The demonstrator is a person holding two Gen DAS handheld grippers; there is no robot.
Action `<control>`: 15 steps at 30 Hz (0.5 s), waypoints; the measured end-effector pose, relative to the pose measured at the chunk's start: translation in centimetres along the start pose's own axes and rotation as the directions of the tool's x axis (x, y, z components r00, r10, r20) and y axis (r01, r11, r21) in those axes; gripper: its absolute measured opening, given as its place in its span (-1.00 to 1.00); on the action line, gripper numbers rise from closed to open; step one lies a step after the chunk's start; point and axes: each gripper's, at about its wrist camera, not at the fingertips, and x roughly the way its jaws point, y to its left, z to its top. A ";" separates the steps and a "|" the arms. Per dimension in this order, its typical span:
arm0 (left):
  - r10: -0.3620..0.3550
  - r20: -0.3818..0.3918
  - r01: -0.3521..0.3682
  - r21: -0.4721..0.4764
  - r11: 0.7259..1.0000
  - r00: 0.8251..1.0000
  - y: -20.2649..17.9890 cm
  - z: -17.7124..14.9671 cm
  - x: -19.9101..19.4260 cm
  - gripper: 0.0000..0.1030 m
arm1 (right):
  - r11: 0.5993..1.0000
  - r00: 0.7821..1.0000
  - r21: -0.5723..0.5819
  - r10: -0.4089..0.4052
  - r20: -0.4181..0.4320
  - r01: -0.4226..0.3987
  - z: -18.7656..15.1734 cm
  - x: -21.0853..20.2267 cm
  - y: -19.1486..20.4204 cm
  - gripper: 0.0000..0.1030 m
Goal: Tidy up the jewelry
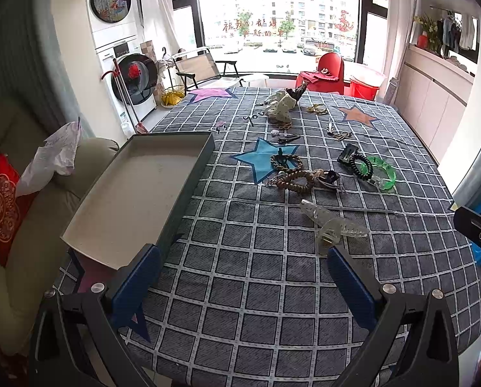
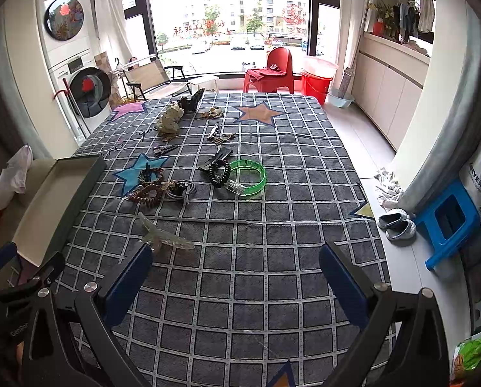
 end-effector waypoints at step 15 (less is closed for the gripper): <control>0.006 -0.010 -0.006 0.003 1.000 1.000 -0.1 -0.2 0.6 1.00 | 1.000 1.000 0.004 0.001 -0.004 -0.001 -0.1 0.3 0.0 0.99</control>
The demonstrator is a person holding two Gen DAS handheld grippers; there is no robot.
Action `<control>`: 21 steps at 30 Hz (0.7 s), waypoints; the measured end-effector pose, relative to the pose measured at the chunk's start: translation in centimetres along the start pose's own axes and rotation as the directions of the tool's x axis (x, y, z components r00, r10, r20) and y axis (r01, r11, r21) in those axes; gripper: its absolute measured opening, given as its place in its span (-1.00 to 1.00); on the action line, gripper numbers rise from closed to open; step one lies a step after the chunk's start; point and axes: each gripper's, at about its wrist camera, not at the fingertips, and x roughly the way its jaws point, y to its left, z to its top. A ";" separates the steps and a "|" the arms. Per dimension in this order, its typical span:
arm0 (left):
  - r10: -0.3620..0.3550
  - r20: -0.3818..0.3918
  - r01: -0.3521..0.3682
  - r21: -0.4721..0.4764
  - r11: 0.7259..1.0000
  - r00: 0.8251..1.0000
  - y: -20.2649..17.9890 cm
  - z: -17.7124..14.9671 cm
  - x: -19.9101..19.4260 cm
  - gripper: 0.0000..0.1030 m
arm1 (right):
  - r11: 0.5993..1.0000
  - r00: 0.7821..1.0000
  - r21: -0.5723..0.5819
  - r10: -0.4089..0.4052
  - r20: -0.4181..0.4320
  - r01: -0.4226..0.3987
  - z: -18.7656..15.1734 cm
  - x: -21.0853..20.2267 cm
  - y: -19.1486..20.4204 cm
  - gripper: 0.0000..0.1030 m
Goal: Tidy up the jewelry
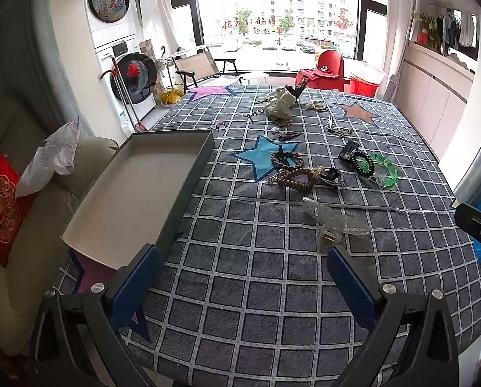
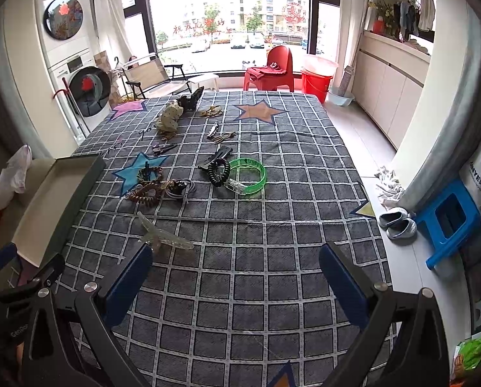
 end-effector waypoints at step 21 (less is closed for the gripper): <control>-0.046 -0.091 0.045 -0.018 0.999 0.995 -0.2 -0.1 2.8 1.00 | 0.999 0.999 0.022 0.027 -0.033 -0.026 -0.2 1.7 -1.2 0.99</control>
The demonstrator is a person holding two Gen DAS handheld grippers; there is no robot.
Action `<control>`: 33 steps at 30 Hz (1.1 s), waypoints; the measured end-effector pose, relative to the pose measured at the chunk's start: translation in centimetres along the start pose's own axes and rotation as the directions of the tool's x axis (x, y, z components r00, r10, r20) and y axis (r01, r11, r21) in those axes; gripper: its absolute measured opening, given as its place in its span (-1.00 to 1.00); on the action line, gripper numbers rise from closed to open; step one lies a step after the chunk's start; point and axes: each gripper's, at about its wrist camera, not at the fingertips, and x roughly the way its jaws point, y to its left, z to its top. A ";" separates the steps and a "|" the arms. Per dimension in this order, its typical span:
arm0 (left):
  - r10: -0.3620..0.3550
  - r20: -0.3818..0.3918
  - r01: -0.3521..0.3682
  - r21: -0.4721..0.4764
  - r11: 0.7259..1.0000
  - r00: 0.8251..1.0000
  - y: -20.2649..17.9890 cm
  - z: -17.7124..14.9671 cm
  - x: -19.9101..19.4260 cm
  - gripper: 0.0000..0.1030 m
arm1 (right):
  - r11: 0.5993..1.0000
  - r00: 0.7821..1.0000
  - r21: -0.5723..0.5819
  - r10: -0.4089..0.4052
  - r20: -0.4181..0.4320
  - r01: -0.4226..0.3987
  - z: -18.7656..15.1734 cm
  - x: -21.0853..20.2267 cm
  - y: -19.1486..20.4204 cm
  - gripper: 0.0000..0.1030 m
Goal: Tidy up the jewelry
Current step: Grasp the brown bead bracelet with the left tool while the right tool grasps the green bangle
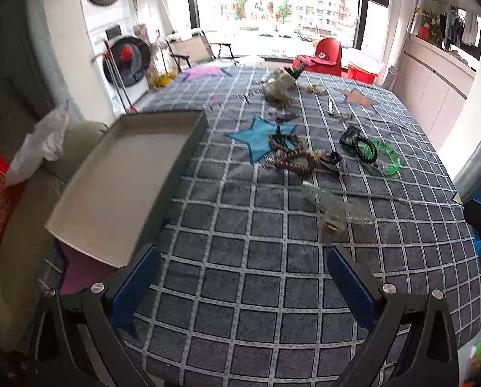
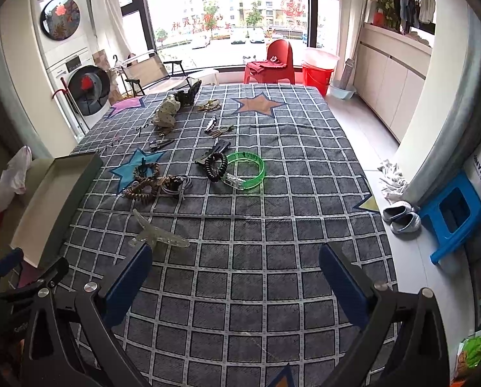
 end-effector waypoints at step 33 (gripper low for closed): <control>-0.285 -0.163 0.257 -0.174 0.951 0.945 -1.2 9.1 15.6 0.69 | 0.998 0.987 0.054 0.021 -0.159 -0.012 7.7 16.7 -5.5 0.98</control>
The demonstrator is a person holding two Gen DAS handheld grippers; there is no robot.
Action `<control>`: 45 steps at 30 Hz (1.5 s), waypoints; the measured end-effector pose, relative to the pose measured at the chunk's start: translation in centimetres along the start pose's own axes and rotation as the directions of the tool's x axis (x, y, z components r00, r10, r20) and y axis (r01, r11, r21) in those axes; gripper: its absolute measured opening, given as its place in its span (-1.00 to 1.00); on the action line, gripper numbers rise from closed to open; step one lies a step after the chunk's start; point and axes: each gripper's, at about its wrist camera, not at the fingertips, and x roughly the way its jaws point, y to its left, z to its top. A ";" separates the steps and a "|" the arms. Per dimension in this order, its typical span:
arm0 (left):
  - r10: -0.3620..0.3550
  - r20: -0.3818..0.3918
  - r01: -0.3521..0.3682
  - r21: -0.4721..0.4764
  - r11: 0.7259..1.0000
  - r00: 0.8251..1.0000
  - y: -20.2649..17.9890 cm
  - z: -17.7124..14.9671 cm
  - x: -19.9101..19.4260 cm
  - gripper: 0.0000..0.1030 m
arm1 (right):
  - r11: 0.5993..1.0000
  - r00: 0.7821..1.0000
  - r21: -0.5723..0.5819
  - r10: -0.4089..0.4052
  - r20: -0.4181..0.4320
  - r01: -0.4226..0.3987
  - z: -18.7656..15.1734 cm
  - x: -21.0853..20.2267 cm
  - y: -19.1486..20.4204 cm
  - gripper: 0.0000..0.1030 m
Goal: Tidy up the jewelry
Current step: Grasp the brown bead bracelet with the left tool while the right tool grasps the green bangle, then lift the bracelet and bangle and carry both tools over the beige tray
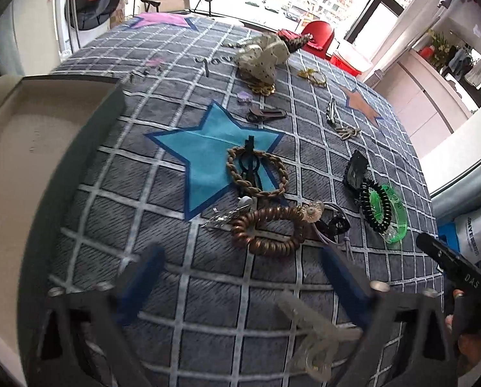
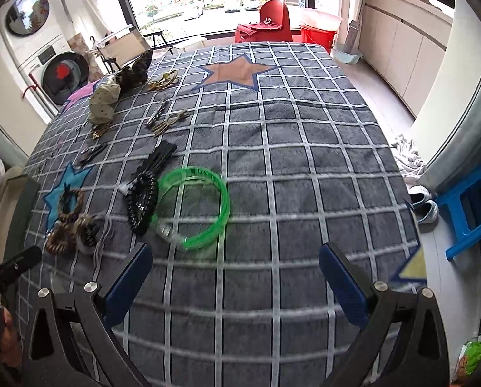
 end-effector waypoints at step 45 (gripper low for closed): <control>-0.072 0.083 0.070 0.038 0.997 0.994 -0.2 -0.8 -4.3 -0.99 | 0.998 0.997 -0.053 0.048 0.061 -0.044 -0.7 -1.8 2.1 -0.86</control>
